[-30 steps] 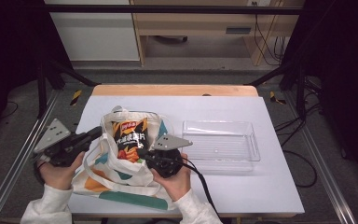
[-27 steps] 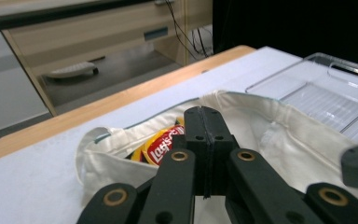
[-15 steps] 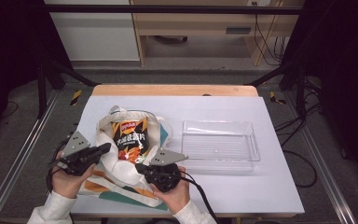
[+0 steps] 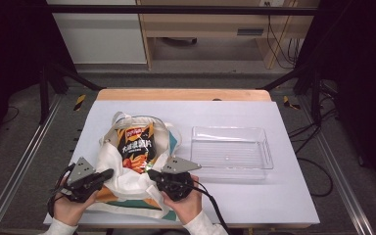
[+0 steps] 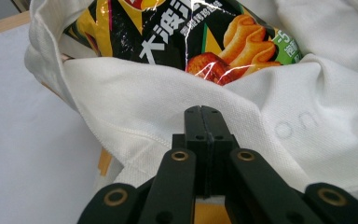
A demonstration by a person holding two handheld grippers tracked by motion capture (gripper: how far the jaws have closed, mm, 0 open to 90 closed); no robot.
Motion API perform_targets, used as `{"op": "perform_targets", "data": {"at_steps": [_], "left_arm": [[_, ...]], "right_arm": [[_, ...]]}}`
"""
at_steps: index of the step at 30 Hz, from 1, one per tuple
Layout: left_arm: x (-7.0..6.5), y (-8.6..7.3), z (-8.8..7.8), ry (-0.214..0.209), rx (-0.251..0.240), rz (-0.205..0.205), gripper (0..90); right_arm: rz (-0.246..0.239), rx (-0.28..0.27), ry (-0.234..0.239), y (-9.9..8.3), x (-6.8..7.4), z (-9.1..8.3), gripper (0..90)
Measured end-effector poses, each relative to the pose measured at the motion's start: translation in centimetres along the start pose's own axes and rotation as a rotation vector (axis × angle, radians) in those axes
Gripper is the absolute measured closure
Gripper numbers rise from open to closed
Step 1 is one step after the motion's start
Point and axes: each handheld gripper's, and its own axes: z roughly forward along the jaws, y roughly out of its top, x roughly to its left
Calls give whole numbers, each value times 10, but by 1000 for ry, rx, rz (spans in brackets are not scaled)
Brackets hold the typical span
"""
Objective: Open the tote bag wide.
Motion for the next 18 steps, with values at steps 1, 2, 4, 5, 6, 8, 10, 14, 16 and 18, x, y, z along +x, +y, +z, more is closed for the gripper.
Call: {"op": "perform_targets", "data": {"at_steps": [1,2,4,5,6,8,10,14,16,18], "left_arm": [[-2,-2,-1,6,8,-4,900],[-3,-4,-3,10,24,-13,900],[-4,-5,-3,13,27,-15,900],[-5,-7,-3,15,37,-11,900],[-5,-7,-3,15,37,-11,900],[-6,-9,-4,22,47,-15,900],[-6,-12,-6,26,59,-21,900],[-6,-19,-7,17,81,-37,900],[-5,-20,-6,7,78,-31,900],[-7,-22,-6,18,98,-41,900]], "right_arm": [[4,2,-24,1,-3,0,891],[8,8,-24,0,-5,0,900],[19,34,-14,-4,-6,2,900],[17,44,-10,-7,-6,2,900],[17,44,-10,-7,-6,2,900],[22,61,-4,-13,-5,2,900],[36,74,4,-23,-4,2,900],[64,71,24,-36,-5,1,900],[65,71,24,-38,-5,1,900],[79,72,22,-45,-5,-1,900]]}}
